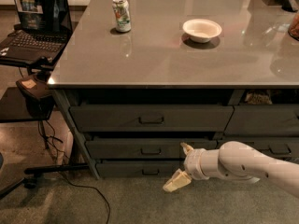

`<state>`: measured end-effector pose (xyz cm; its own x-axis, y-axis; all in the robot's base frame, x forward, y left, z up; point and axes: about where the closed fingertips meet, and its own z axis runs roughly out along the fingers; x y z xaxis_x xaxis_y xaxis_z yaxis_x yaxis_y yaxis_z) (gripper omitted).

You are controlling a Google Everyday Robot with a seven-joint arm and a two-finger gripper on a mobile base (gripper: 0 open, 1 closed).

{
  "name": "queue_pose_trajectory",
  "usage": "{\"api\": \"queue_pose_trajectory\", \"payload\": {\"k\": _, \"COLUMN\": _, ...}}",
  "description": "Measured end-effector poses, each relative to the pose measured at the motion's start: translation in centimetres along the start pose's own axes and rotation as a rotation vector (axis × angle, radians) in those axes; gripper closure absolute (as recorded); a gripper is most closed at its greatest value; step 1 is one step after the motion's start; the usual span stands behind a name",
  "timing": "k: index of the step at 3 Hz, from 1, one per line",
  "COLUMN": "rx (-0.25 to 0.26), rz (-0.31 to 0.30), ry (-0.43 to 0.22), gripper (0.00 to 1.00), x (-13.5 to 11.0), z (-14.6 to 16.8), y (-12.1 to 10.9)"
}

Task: Open middle drawer

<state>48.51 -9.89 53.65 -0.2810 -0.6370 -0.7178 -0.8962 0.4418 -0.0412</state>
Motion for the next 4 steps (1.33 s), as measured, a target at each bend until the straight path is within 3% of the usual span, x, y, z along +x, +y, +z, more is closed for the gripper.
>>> {"api": "queue_pose_trajectory", "payload": {"k": 1, "rx": 0.016, "rz": 0.012, "ry": -0.008, "gripper": 0.00, "x": 0.6, "z": 0.5, "y": -0.4}}
{"api": "queue_pose_trajectory", "payload": {"k": 2, "rx": 0.064, "rz": -0.046, "ry": 0.011, "gripper": 0.00, "x": 2.0, "z": 3.2, "y": -1.6}}
{"api": "queue_pose_trajectory", "payload": {"k": 3, "rx": 0.147, "rz": -0.049, "ry": 0.001, "gripper": 0.00, "x": 1.6, "z": 3.1, "y": -3.7}}
{"api": "queue_pose_trajectory", "payload": {"k": 4, "rx": 0.147, "rz": -0.049, "ry": 0.002, "gripper": 0.00, "x": 1.6, "z": 3.1, "y": -3.7}}
